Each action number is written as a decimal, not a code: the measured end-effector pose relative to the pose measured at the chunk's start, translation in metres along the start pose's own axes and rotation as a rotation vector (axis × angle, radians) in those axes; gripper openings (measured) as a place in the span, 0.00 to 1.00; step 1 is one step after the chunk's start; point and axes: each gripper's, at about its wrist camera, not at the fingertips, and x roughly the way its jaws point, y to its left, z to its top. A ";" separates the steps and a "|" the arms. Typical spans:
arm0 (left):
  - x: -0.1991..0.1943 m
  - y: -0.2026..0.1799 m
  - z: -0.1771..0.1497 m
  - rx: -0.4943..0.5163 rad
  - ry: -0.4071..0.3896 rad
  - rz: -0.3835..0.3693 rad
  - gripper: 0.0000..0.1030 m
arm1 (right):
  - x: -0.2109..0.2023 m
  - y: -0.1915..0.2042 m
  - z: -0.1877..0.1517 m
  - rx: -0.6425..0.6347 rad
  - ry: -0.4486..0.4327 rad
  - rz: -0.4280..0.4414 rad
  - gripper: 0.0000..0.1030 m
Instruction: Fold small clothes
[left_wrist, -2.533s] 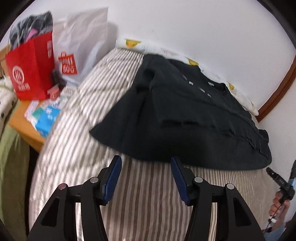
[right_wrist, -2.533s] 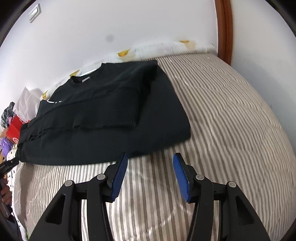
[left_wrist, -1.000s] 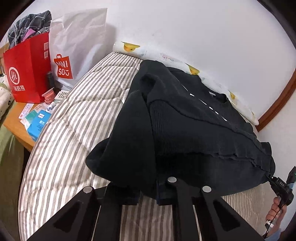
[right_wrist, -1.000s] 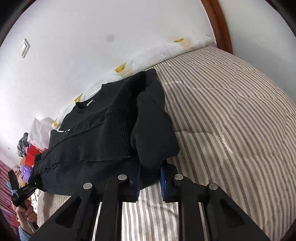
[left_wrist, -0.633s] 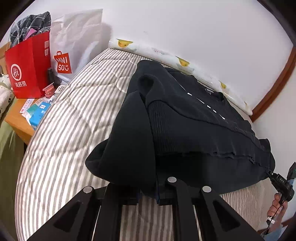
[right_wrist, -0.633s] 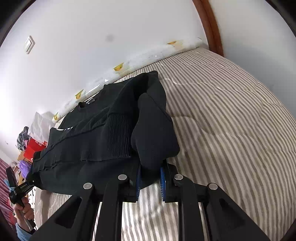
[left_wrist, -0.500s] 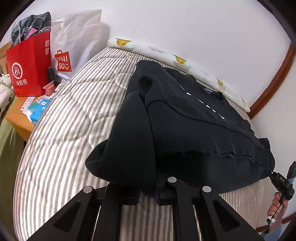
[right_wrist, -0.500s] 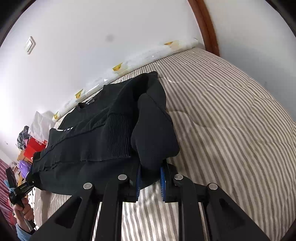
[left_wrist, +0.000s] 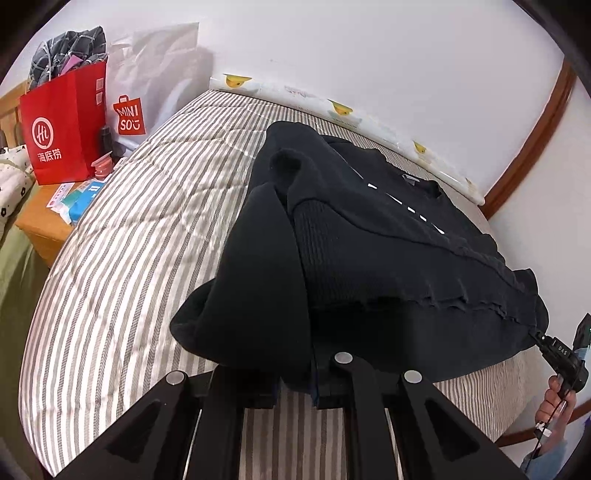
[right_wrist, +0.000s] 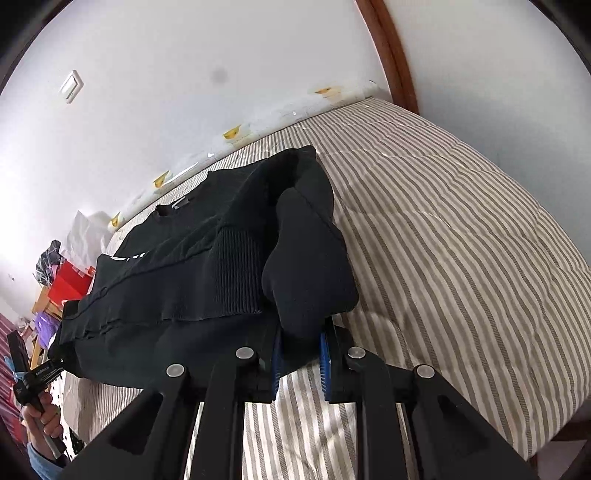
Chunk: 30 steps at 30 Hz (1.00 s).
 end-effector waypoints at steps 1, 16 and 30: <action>-0.001 0.000 -0.002 -0.003 0.000 0.000 0.11 | -0.001 -0.001 -0.002 0.002 -0.001 0.001 0.16; -0.007 -0.001 -0.010 0.002 0.010 -0.002 0.12 | -0.015 -0.008 -0.009 0.012 0.006 -0.051 0.26; -0.039 0.002 -0.035 0.064 0.019 -0.033 0.25 | -0.042 0.050 -0.011 -0.175 -0.087 -0.011 0.29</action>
